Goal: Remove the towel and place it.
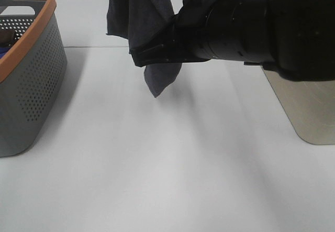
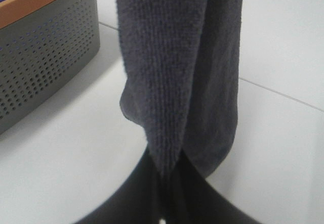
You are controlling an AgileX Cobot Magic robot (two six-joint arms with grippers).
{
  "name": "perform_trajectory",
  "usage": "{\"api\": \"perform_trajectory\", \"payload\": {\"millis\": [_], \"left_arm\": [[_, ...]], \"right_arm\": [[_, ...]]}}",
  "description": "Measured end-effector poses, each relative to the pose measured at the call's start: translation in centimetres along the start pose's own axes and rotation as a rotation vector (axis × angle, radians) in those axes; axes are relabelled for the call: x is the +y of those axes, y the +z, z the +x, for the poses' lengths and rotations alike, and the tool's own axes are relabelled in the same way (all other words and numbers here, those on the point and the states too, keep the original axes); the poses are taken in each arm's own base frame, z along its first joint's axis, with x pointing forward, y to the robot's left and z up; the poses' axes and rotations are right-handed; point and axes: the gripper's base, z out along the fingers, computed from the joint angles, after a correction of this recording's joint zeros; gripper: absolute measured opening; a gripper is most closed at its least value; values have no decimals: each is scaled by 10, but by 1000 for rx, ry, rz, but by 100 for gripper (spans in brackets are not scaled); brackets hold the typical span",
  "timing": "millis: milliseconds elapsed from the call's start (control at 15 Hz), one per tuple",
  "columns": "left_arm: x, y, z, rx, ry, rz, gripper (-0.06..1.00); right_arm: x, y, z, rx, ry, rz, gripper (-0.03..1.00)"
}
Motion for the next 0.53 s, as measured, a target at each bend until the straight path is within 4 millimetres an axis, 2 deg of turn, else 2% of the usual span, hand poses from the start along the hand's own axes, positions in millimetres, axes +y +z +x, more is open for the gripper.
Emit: {"api": "perform_trajectory", "payload": {"millis": [133, 267, 400, 533], "left_arm": [[16, 2, 4, 49, -11, -63, 1], [28, 12, 17, 143, -23, -99, 1], [42, 24, 33, 246, -40, -134, 1], [52, 35, 44, 301, -53, -156, 1]], "right_arm": [[-1, -5, -2, -1, -104, -15, 0], [-4, -5, -4, -3, -141, -15, 0], [-23, 1, -7, -11, -98, -21, 0], [-46, 8, -9, -49, -25, -139, 0]]}}
